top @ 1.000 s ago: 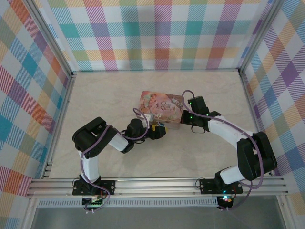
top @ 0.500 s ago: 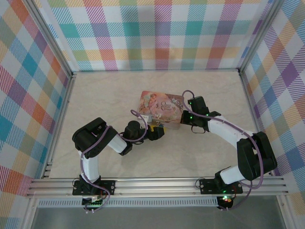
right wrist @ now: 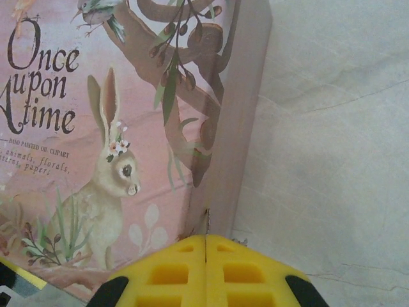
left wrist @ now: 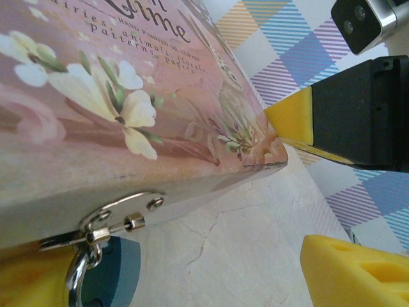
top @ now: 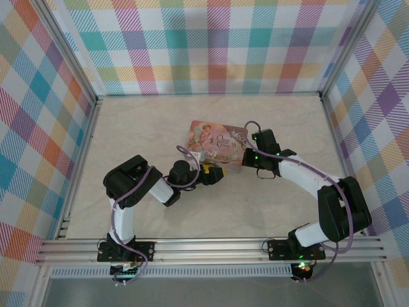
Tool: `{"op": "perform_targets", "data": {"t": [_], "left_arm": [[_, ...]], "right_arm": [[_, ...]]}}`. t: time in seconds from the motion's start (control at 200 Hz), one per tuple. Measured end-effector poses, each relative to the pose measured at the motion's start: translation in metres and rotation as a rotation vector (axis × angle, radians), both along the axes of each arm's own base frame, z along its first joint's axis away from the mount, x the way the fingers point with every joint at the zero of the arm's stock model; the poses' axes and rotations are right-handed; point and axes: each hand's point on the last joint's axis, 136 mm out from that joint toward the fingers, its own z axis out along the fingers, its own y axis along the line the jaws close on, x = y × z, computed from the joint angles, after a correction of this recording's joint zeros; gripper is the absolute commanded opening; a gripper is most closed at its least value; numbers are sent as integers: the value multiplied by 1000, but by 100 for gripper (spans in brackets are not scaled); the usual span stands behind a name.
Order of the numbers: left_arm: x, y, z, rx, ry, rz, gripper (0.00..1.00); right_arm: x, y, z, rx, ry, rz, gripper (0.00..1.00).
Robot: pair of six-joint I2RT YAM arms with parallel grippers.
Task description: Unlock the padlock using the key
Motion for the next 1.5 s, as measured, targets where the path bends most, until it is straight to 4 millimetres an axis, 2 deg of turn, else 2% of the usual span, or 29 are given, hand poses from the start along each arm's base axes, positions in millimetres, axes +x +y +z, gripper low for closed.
{"op": "perform_targets", "data": {"t": [0.295, 0.38, 0.66, 0.695, 0.77, 0.835, 1.15, 1.175, 1.28, 1.5], "left_arm": [[3, -5, -3, -25, 14, 4, 70], [4, -5, -3, -30, 12, 7, 62], [2, 2, -9, -20, 34, 17, 55], [1, 2, -11, -17, 37, 17, 51], [1, 4, -12, -15, 45, 21, 50], [2, 6, -14, -14, 53, 25, 40], [10, 16, -19, -1, 78, 42, 38], [10, 16, -19, 0, 79, 42, 35], [12, 16, -19, 2, 84, 39, 33], [15, 16, -20, 12, 85, 37, 20]], "right_arm": [[0, -1, 0, -3, -1, -3, 0], [0, -1, 0, -3, -1, -3, 0], [0, -1, 0, -3, -1, -3, 0], [0, -1, 0, -3, -1, -3, 0], [0, -1, -1, -4, 0, -3, 0], [0, -1, -1, -4, 1, -3, 0], [-4, -2, -6, -7, 13, -1, 0], [-4, -2, -6, -6, 13, 0, 0], [-4, -2, -6, -6, 14, 0, 0], [-4, -2, -6, -6, 13, 0, 0]]}}
